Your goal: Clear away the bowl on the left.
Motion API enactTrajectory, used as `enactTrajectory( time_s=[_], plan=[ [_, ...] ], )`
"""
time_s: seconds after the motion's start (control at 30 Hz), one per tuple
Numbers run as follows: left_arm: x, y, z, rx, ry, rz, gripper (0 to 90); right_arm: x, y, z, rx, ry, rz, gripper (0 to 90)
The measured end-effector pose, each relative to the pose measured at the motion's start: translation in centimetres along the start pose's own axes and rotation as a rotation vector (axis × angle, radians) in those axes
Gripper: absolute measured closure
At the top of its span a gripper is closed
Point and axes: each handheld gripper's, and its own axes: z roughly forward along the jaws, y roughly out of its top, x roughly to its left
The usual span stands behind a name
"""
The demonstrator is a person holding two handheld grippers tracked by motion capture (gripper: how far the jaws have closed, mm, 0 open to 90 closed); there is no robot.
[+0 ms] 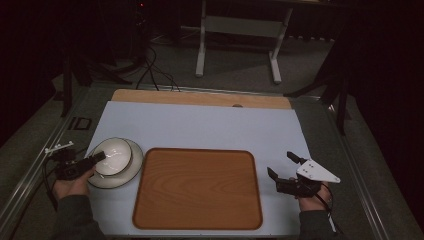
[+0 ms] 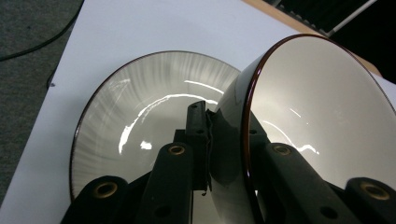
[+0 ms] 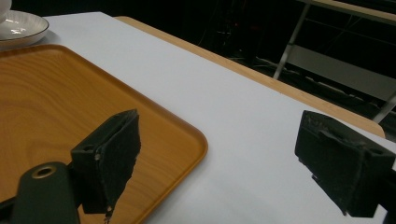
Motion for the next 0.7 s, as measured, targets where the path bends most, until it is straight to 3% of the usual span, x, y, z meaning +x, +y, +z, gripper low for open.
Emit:
enactTrajectory(
  time_s=[0.17, 0.7],
  plan=[
    [-0.3, 0.1, -0.4, -0.021, -0.014, 0.001, 80.5, 0.0, 0.0, 0.0, 0.000, 0.001, 0.000, 13.7],
    [-2.7, 0.7, -1.0, -0.042, -0.058, 0.077, 80.3, 0.0, 0.0, 0.0, -0.001, 0.000, -0.001, 13.7]
  ],
)
